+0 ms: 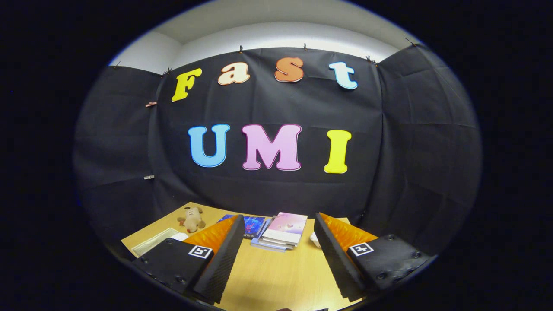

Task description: Open the storage box then place both shoes into the box .Put the left shoe in first, then the right shoe, with the right side of both shoes facing outward in a uniform manner.

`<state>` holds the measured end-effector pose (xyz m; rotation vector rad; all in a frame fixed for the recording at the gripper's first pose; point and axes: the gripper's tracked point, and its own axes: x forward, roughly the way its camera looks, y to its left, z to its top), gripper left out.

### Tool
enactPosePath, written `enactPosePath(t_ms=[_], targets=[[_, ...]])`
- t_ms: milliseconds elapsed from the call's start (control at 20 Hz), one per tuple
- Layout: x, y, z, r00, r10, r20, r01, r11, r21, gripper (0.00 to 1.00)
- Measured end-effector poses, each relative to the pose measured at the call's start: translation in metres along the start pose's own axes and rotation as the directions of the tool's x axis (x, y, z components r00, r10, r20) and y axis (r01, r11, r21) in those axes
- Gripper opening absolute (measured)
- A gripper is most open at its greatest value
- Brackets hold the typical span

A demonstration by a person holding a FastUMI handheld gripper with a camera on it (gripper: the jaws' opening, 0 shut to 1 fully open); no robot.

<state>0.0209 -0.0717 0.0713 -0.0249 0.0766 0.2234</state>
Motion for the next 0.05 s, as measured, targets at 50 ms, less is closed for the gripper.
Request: enactPosePath(t_ms=[50], targets=[[-0.001, -0.0002, 0.0008, 1.0, -0.003, 0.014, 0.003, 1.0, -0.02, 0.99]])
